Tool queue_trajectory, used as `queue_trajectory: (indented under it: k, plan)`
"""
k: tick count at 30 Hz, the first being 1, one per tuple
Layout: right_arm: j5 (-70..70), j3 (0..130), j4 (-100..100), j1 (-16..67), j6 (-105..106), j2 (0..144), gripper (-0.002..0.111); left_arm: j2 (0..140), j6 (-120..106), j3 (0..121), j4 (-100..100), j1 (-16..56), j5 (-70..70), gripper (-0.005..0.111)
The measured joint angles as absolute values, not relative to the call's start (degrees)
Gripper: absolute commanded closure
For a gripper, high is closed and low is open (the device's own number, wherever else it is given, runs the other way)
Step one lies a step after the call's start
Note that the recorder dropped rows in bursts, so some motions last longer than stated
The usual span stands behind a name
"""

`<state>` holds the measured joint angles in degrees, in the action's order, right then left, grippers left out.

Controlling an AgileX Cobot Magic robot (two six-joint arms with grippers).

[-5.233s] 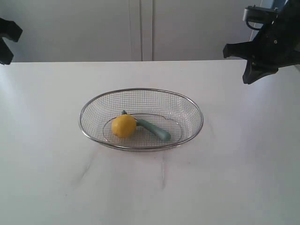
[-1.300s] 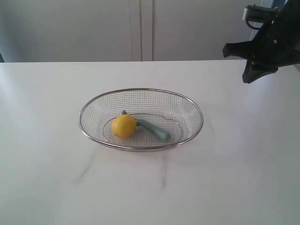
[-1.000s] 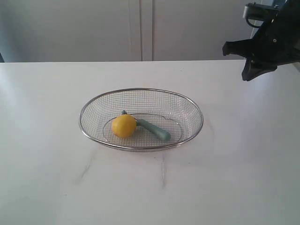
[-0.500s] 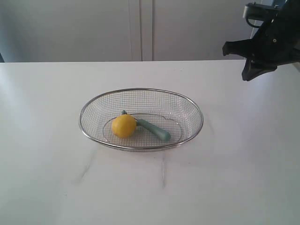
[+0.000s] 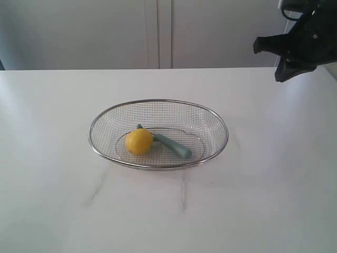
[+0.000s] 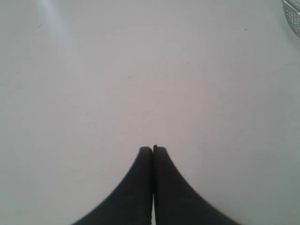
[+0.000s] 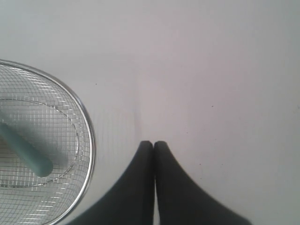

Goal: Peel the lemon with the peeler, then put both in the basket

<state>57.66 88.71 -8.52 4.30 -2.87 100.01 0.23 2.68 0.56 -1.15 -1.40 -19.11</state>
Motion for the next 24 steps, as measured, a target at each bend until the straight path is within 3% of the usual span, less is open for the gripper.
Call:
queue_trajectory:
  k: [24]
  plan:
    - [53.60,88.32,-4.56,4.30,-0.48,81.73,0.108,0.23,2.68,0.56,-1.15,-1.40,-19.11,0.107]
